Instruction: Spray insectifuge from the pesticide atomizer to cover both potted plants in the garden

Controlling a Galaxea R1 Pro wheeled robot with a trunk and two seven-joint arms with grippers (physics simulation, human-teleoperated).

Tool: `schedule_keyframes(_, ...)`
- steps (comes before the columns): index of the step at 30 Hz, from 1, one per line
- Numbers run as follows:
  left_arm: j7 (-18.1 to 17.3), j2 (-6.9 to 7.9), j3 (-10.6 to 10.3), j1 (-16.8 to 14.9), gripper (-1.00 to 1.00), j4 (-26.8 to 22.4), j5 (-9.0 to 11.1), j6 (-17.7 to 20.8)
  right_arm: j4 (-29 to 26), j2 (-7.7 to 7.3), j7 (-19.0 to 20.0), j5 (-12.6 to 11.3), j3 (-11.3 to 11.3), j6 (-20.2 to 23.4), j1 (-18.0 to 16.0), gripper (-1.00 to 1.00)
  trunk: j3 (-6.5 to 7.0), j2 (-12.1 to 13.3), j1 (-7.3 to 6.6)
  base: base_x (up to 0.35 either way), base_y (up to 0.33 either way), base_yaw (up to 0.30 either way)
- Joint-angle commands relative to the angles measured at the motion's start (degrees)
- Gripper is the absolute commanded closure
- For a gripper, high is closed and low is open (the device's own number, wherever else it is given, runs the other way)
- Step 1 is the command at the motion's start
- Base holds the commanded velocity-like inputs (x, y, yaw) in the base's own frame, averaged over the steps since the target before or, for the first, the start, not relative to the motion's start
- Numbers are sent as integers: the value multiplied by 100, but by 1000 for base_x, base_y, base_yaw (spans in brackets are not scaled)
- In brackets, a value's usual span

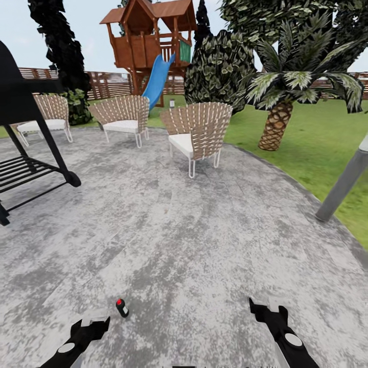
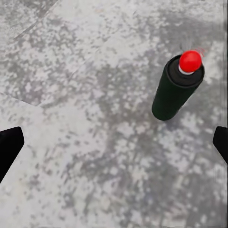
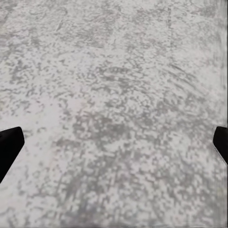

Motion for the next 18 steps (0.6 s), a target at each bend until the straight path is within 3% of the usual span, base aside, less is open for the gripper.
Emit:
schedule_keyframes(1, -8, 0, 6, -1, -100, 2, 34, -16, 6, 1, -3, 5, -3, -18, -4, -100, -4, -2, -1, 4, -2, -299)
schedule_keyframes(5, -8, 0, 6, 4, -100, 2, 34, -33, 5, 1, -4, 5, 4, -18, -4, -100, -4, -2, -1, 2, -1, -169)
schedule_keyframes(11, -8, 9, 10, 8, -100, 9, 34, -128, -1, 1, -7, 5, 6, -18, -4, -100, -4, -2, -1, 29, 0, -13)
schedule_keyframes(18, -8, -1, 15, 3, -100, 11, 34, -158, -3, 9, -9, 5, 6, -18, -5, -100, -4, -2, -1, 137, -187, 79)
